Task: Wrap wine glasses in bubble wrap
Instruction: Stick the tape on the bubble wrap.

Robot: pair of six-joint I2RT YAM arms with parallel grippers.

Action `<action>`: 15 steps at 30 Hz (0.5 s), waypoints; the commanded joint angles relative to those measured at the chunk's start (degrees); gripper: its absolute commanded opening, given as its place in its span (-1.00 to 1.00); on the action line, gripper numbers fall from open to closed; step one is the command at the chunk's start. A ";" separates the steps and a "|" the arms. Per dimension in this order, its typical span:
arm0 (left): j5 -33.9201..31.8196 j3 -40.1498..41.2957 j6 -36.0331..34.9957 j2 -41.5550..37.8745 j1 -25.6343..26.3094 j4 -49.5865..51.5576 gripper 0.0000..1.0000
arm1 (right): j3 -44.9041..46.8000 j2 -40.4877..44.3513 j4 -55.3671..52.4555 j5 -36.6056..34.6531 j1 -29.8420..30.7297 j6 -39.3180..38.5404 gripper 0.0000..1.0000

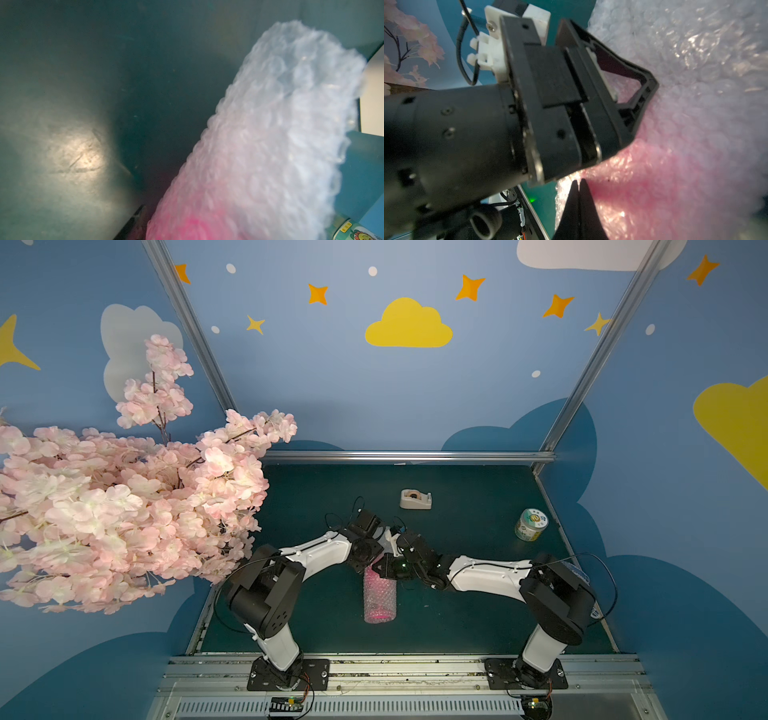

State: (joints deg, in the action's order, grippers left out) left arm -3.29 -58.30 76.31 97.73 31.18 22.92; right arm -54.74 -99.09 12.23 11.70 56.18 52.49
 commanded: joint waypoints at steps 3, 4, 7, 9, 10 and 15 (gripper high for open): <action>0.04 -0.47 -0.55 0.16 0.24 1.78 0.24 | -0.48 2.98 -2.44 0.19 0.03 -1.74 -0.87; 0.08 -0.56 -0.55 0.25 0.27 1.83 0.24 | -0.83 2.91 -2.77 0.29 0.06 -2.01 -0.87; 0.04 -0.81 -0.64 0.30 0.29 1.83 0.24 | -0.90 1.38 -2.52 1.14 0.12 -1.59 -0.87; 0.04 -0.98 -0.78 0.35 0.28 1.95 0.24 | -0.94 -0.42 -2.41 2.00 0.24 -1.03 -0.87; -0.09 -0.95 -0.93 0.27 0.29 1.98 0.24 | -0.66 -0.97 -2.34 2.07 0.24 -0.76 -0.88; -0.58 -0.14 -0.73 -0.41 0.12 2.29 0.24 | 1.13 0.28 -1.13 2.71 0.07 0.12 -0.85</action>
State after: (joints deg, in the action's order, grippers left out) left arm -3.42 -58.39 76.27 97.73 31.24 23.14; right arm -54.70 -99.09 11.88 13.26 56.18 52.36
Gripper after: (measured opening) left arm 0.619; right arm 0.071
